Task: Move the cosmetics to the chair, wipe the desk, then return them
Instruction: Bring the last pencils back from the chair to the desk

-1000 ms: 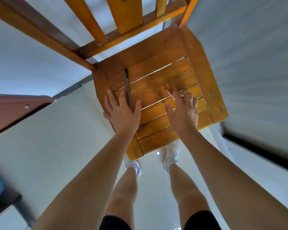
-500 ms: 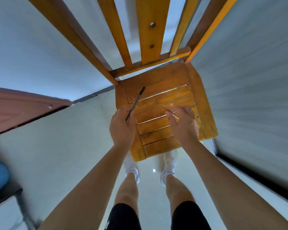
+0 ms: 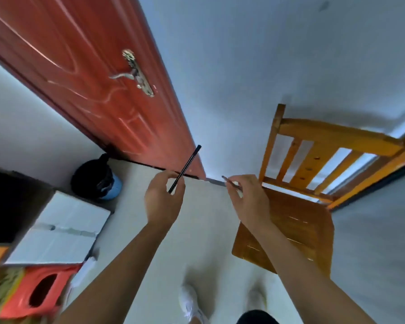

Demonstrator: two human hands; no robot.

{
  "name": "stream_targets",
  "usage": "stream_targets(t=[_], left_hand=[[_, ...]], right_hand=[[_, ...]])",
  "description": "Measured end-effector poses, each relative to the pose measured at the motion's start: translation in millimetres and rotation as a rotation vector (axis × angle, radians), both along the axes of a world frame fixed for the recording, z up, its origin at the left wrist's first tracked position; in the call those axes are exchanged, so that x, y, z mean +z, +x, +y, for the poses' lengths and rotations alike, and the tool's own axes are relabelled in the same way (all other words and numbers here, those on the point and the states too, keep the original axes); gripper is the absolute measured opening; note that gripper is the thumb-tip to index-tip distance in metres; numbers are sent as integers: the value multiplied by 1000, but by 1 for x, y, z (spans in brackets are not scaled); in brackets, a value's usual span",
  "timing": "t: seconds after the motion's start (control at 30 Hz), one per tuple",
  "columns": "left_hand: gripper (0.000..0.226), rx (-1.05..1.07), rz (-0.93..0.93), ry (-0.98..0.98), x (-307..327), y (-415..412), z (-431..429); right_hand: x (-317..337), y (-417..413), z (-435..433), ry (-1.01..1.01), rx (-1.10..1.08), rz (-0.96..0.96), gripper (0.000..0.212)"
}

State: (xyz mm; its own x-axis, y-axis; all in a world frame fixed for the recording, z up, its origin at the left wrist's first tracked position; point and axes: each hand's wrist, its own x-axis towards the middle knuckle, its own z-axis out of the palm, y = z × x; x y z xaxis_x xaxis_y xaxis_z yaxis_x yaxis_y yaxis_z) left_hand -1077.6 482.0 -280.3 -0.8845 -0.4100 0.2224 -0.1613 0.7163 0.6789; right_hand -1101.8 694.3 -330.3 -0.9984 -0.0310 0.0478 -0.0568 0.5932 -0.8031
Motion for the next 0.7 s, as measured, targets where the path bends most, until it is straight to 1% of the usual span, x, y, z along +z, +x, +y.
stream_targets(t=[0.1, 0.17, 0.23, 0.33, 0.37, 0.43, 0.53, 0.63, 0.7], left_hand=[[15, 165, 43, -36, 45, 45, -56], [17, 257, 106, -59, 69, 80, -97], [14, 346, 161, -53, 87, 119, -138], [11, 454, 189, -45, 99, 182, -198], [13, 502, 200, -53, 101, 213, -223], [15, 604, 211, -75, 102, 274, -275], [13, 740, 215, -97, 102, 367, -349], [7, 887, 220, -61, 106, 445, -412], [9, 959, 217, -52, 107, 487, -445]], right_hand=[[50, 10, -53, -10, 165, 130, 23], [75, 22, -95, -30, 254, 207, 18], [95, 38, -143, -61, 334, 246, 16], [114, 66, -220, -127, 457, 270, 20], [119, 86, -255, -129, 513, 292, 21], [125, 129, -322, -107, 590, 333, 17], [129, 203, -417, -135, 716, 323, 12], [132, 264, -501, -88, 862, 351, 14], [134, 300, -547, -73, 938, 352, 14]])
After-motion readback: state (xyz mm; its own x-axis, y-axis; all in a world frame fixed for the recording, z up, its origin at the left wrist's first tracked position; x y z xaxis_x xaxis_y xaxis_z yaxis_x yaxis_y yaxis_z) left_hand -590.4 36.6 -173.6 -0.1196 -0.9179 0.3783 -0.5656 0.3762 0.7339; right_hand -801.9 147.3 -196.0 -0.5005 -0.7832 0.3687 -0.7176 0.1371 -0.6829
